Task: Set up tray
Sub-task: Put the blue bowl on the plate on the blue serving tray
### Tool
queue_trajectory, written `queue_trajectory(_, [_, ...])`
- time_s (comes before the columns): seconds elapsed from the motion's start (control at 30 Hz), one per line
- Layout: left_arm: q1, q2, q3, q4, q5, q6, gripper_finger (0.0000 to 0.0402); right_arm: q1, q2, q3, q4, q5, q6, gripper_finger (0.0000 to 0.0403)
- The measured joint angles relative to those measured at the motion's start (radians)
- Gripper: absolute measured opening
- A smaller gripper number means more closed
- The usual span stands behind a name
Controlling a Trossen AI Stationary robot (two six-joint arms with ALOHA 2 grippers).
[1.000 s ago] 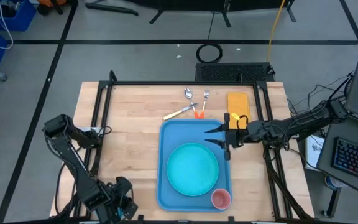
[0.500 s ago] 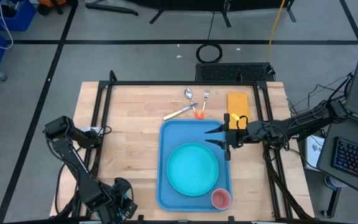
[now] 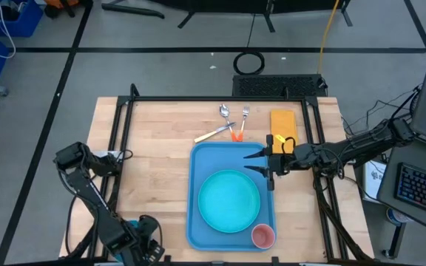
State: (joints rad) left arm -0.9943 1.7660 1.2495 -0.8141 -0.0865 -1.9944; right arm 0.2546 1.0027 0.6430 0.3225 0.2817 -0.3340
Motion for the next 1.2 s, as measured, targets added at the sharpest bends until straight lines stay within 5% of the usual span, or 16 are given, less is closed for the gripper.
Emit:
queue_trajectory(0.3, [-0.001, -0.003, 0.002, -0.012, 0.008, 0.093, 0.0017, 0.0, 0.0, 0.0, -0.001, 0.0, 0.0, 0.0123])
queue_trajectory(1.0, [0.125, -0.005, 0.004, -0.145, -0.035, 0.42, 0.001, 0.0, 0.0, 0.0, 0.002, 0.0, -0.001, 0.0123])
queue_trajectory(1.2, [0.153, -0.006, 0.103, -0.286, -0.092, 0.502, 0.0008, 0.0, 0.0, 0.0, -0.006, 0.0, 0.0, 0.0123])
